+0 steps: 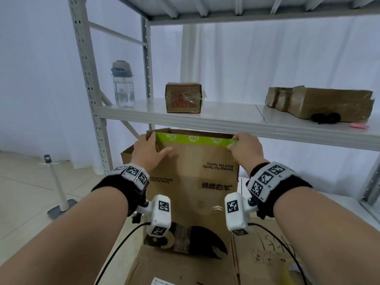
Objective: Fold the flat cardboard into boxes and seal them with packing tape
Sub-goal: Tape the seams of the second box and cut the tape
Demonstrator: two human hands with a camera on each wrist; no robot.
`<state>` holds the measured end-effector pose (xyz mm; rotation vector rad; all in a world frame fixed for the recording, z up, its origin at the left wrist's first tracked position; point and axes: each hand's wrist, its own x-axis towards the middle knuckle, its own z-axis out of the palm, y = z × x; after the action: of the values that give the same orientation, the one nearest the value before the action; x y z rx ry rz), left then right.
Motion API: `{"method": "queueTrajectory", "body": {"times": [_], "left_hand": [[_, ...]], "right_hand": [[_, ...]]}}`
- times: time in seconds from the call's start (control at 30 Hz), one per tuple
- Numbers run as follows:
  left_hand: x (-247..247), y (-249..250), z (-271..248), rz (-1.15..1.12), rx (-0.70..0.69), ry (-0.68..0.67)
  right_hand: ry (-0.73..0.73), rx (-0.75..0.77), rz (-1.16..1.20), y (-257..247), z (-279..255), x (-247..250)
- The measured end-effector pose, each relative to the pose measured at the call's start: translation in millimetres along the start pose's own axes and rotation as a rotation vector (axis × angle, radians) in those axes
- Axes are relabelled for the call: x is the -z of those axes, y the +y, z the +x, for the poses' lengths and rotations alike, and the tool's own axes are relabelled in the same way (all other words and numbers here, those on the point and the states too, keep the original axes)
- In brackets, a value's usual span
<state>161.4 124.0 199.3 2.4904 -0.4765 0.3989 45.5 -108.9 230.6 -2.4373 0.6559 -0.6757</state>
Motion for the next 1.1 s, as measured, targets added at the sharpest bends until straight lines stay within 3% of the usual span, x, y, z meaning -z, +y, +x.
{"method": "queueTrajectory", "body": {"times": [0.3,0.57,0.7,0.8,0.87,1.1], "left_hand": [[-18.0,-8.1,39.6,-0.087,0.011,0.053],[-37.7,-27.1,14.1,-0.322,-0.029,0.204],[-51.4,-48.3,-14.2,-0.466,0.174,0.106],[-63.0,-63.7,-53.6,-0.571,0.248,-0.007],[-68.7,-65.0,-79.7,-0.624,0.250,-0.033],[-73.8,-47.8,-148.3,-0.571,0.141,0.090]], "right_hand": [[0.014,0.126,-0.019,-5.1,14.5,-15.3],[0.114,0.199,0.148,13.6,-5.0,-25.1],[-0.073,0.037,0.312,40.8,-35.1,-48.0],[-0.207,-0.099,0.404,65.9,-71.5,-73.9],[-0.178,-0.111,0.482,77.3,-92.6,-82.5],[0.046,-0.149,0.618,103.6,-134.0,-84.3]]}}
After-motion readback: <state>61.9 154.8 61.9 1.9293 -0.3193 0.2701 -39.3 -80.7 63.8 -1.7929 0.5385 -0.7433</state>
